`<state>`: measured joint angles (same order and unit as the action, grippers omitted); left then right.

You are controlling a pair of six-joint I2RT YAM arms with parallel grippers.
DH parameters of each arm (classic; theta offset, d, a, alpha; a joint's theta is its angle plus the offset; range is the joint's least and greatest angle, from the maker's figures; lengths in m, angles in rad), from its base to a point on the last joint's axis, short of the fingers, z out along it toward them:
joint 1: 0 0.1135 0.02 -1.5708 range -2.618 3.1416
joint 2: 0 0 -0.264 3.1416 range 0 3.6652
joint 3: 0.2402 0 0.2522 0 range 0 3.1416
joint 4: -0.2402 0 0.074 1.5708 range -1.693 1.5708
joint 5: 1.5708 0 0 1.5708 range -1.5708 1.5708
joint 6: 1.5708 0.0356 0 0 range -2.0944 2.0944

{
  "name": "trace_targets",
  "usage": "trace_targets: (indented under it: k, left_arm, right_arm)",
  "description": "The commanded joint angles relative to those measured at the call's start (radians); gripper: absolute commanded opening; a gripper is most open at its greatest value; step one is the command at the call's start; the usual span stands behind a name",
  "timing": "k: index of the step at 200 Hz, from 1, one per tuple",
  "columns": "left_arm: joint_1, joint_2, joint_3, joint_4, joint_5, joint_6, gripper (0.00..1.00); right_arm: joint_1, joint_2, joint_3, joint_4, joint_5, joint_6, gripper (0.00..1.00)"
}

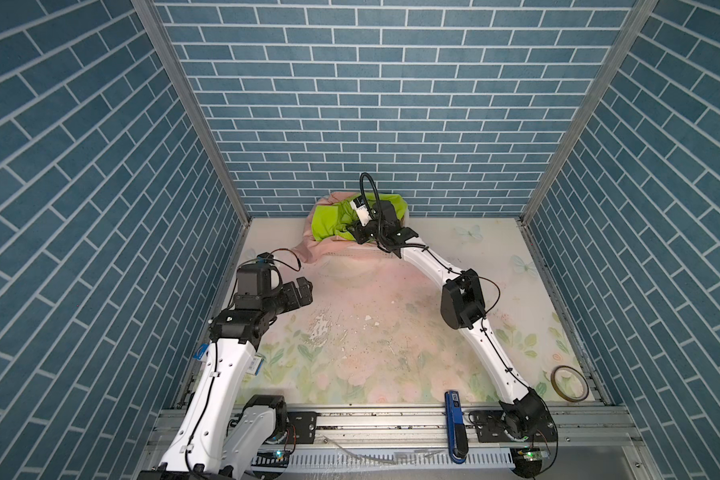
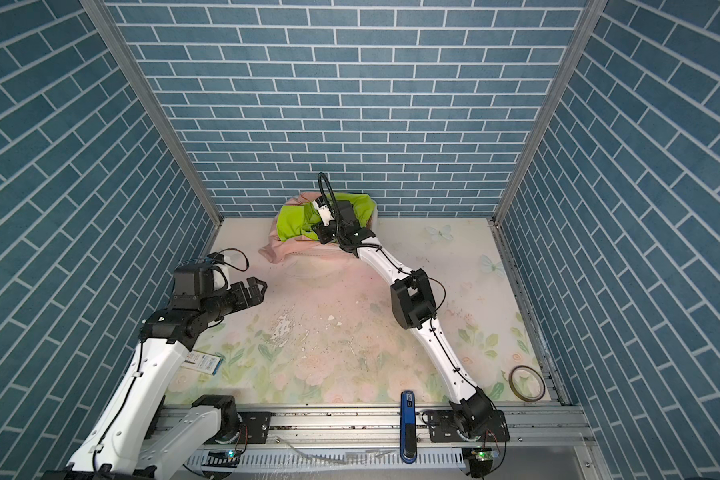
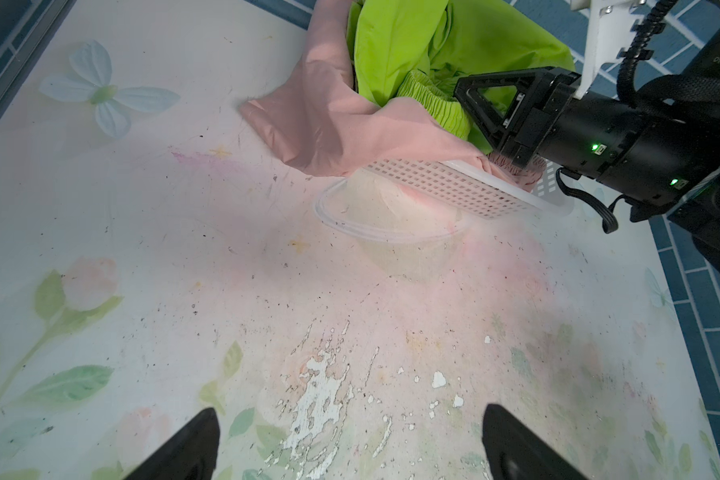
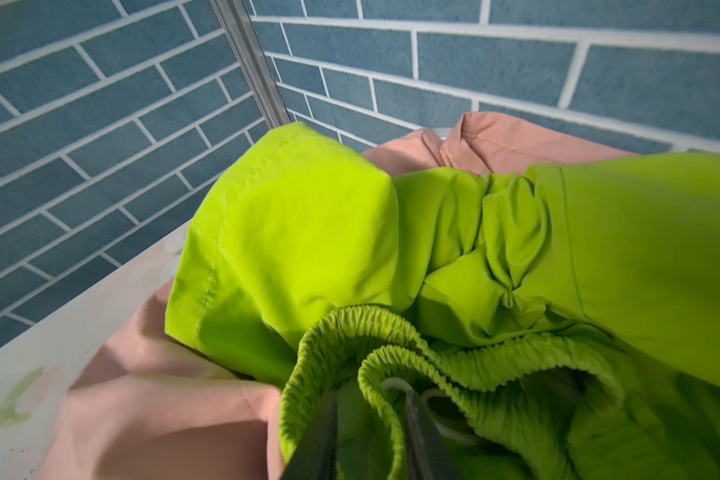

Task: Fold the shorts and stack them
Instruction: 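Close the right gripper on the green waistband and lift it upward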

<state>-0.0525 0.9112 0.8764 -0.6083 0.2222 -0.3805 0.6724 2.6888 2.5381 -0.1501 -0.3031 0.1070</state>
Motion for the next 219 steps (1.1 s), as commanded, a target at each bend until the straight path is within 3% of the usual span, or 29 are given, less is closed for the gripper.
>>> trace_targets:
  k: [1,16,31,42,70,95,129,140,219]
  left_arm:
    - [-0.004,0.008,0.010,-0.014,0.000,0.012,1.00]
    - [-0.004,0.008,0.009,-0.013,-0.001,0.010,1.00]
    - [-0.004,0.007,0.006,-0.012,-0.001,0.009,1.00]
    - [-0.005,0.007,0.003,-0.011,-0.001,0.010,1.00]
    - [-0.004,0.013,0.000,-0.011,-0.004,0.011,1.00]
    - [-0.004,0.022,-0.002,-0.009,-0.006,0.011,1.00]
    - [-0.004,0.023,-0.004,-0.023,-0.011,0.019,1.00]
    - [-0.004,0.022,-0.003,-0.025,-0.012,0.020,1.00]
    - [-0.004,0.023,0.003,-0.010,0.003,0.016,1.00]
  right_arm:
    - [0.005,0.023,0.028,0.003,-0.014,-0.001,0.27]
    - [0.006,0.023,0.028,0.000,-0.043,0.000,0.33]
    - [0.005,0.016,0.027,-0.007,-0.077,0.007,0.54]
    - [0.006,0.001,0.016,-0.010,-0.102,0.007,0.64]
    - [0.013,-0.025,-0.019,-0.008,-0.083,-0.004,0.68]
    - [0.017,-0.004,-0.014,-0.019,-0.018,-0.009,0.57]
    - [0.015,0.028,0.027,-0.028,-0.004,-0.003,0.17]
    - [0.015,0.029,0.035,-0.027,-0.001,-0.003,0.00]
    - [0.017,-0.142,0.032,-0.110,0.056,-0.075,0.00]
